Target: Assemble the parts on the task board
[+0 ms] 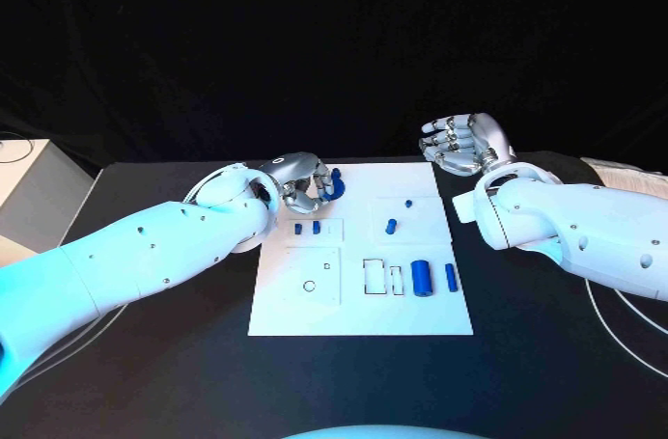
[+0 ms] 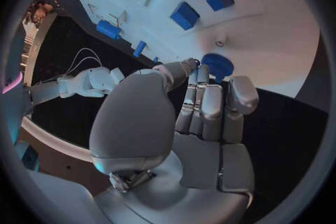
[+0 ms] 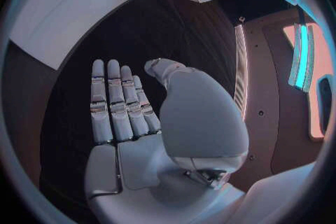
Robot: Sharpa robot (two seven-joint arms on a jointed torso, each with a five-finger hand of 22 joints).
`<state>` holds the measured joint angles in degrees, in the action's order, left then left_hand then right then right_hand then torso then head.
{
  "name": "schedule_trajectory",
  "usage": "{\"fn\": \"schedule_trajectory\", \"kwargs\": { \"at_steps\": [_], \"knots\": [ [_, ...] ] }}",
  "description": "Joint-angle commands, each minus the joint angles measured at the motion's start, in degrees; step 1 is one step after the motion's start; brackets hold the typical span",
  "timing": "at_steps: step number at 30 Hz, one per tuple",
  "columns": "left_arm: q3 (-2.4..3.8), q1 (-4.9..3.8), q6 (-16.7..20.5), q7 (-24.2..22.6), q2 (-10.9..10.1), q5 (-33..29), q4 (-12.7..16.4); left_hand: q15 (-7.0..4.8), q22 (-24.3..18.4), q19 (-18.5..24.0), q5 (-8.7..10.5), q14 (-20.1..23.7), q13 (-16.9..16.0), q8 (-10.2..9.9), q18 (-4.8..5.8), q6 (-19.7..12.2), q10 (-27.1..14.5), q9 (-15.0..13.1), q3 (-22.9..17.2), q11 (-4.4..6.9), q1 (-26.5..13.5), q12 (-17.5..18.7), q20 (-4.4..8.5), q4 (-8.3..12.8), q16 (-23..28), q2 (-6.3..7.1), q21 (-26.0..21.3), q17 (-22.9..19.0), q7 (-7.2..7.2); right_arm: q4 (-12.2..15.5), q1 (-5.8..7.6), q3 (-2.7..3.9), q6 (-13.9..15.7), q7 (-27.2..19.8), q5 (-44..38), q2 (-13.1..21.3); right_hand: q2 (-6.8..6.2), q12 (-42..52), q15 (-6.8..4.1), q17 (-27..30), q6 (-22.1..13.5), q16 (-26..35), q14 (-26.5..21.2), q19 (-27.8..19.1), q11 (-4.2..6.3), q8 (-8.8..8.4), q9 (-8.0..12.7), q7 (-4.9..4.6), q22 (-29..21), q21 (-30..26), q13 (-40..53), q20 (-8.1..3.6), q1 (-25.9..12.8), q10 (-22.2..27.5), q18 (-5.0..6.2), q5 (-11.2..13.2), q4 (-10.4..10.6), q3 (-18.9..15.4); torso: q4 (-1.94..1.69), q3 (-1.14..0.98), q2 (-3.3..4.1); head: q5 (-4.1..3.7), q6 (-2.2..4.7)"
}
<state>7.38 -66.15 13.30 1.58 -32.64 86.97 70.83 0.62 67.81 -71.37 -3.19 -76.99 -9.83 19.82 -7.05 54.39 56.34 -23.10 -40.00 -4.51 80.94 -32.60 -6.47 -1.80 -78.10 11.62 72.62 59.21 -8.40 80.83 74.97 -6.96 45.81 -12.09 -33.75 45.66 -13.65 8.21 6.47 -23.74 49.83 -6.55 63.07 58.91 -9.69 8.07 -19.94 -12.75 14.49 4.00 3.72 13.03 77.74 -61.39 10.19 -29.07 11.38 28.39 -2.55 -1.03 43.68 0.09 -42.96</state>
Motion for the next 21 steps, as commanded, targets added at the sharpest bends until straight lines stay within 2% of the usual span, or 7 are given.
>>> {"fn": "schedule_trajectory", "kwargs": {
  "at_steps": [1, 5, 8, 12, 21],
  "knots": [
    [0.64, -0.01, 0.31, -0.94, -0.67, -1.64, 1.03, 0.05, 0.03, -0.25, 0.05, -0.46, 0.07, -0.02, 0.93, 0.42, 0.42, 0.0, -0.04, -0.1, -0.37, 0.32, 0.1, 0.35, -0.3, -0.02, 0.34, 0.03, -0.01, 0.13, -0.04, 0.02, -0.5, -0.68, -0.19, 0.04, 0.24, -0.36, 0.34, 0.05, -0.14, 0.3, 0.05, -0.23, -0.12, -0.2, 0.06, -0.95, -0.05, -0.24, -0.07, -0.09, -0.34, 0.11, 0.3, -0.34, -0.16, -0.19, -0.09, 0.02, -0.02, 0.04, -0.02],
    [1.18, 0.0, -1.21, -0.5, -1.79, -1.78, 1.85, 0.05, 0.03, -0.25, 0.05, -0.46, 0.07, -0.02, 0.93, 0.42, 0.42, 0.0, -0.04, -0.1, -0.37, 0.32, 0.1, 0.35, -0.3, -0.02, 0.34, 0.03, -0.01, 0.13, -0.06, 0.02, -0.52, -0.66, -0.19, 0.1, 0.25, -0.36, 0.33, 0.12, -0.13, 0.34, 0.07, -0.22, -0.12, -0.22, 0.06, -0.94, -0.17, -0.24, -0.07, -0.09, -0.37, 0.12, 0.3, -0.38, -0.18, -0.19, -0.06, -0.07, -0.08, 0.1, -0.03],
    [1.34, 0.01, -2.0, -0.36, -2.4, -1.89, 2.09, 0.09, -0.11, -0.11, 0.06, -0.36, 0.13, -0.17, 0.9, 0.43, 0.44, 0.04, -0.03, -0.16, -0.46, 0.59, 0.09, 0.4, -0.22, 0.08, 0.23, -0.25, -0.04, 0.13, -0.07, 0.02, -0.53, -0.61, -0.19, 0.16, 0.25, -0.36, 0.33, 0.12, -0.13, 0.34, 0.07, -0.22, -0.12, -0.22, 0.06, -0.94, -0.17, -0.24, -0.07, -0.09, -0.37, 0.12, 0.3, -0.38, -0.18, -0.19, -0.18, -0.06, -0.11, 0.03, -0.11],
    [1.44, 0.06, -2.53, -0.19, -2.87, -1.82, 2.13, 0.1, -0.13, -0.08, 0.05, -0.3, 0.16, -0.23, 0.9, 0.45, 0.45, 0.05, -0.08, -0.16, -0.44, 0.71, 0.09, 0.44, -0.16, 0.07, 0.21, -0.4, -0.04, 0.12, -0.08, 0.02, -0.62, -0.57, -0.15, 0.17, 0.25, -0.36, 0.33, 0.12, -0.13, 0.34, 0.07, -0.22, -0.12, -0.22, 0.06, -0.94, -0.17, -0.24, -0.07, -0.09, -0.37, 0.12, 0.3, -0.38, -0.18, -0.19, -0.17, 0.03, -0.04, 0.22, -0.05],
    [1.46, 0.53, -3.19, 0.12, -3.2, -1.24, 1.59, 0.11, -0.06, -0.12, 0.05, -0.25, 0.17, -0.28, 0.92, 0.49, 0.51, 0.07, -0.12, -0.16, -0.41, 0.82, 0.09, 0.48, -0.13, 0.05, 0.27, -0.5, -0.04, 0.16, -0.09, 0.02, -0.71, -0.52, -0.1, 0.23, 0.25, -0.36, 0.33, 0.12, -0.13, 0.34, 0.07, -0.22, -0.12, -0.22, 0.06, -0.94, -0.17, -0.24, -0.07, -0.09, -0.37, 0.12, 0.3, -0.38, -0.18, -0.19, -0.03, -0.07, 0.01, 0.48, -0.03]
  ]
}}
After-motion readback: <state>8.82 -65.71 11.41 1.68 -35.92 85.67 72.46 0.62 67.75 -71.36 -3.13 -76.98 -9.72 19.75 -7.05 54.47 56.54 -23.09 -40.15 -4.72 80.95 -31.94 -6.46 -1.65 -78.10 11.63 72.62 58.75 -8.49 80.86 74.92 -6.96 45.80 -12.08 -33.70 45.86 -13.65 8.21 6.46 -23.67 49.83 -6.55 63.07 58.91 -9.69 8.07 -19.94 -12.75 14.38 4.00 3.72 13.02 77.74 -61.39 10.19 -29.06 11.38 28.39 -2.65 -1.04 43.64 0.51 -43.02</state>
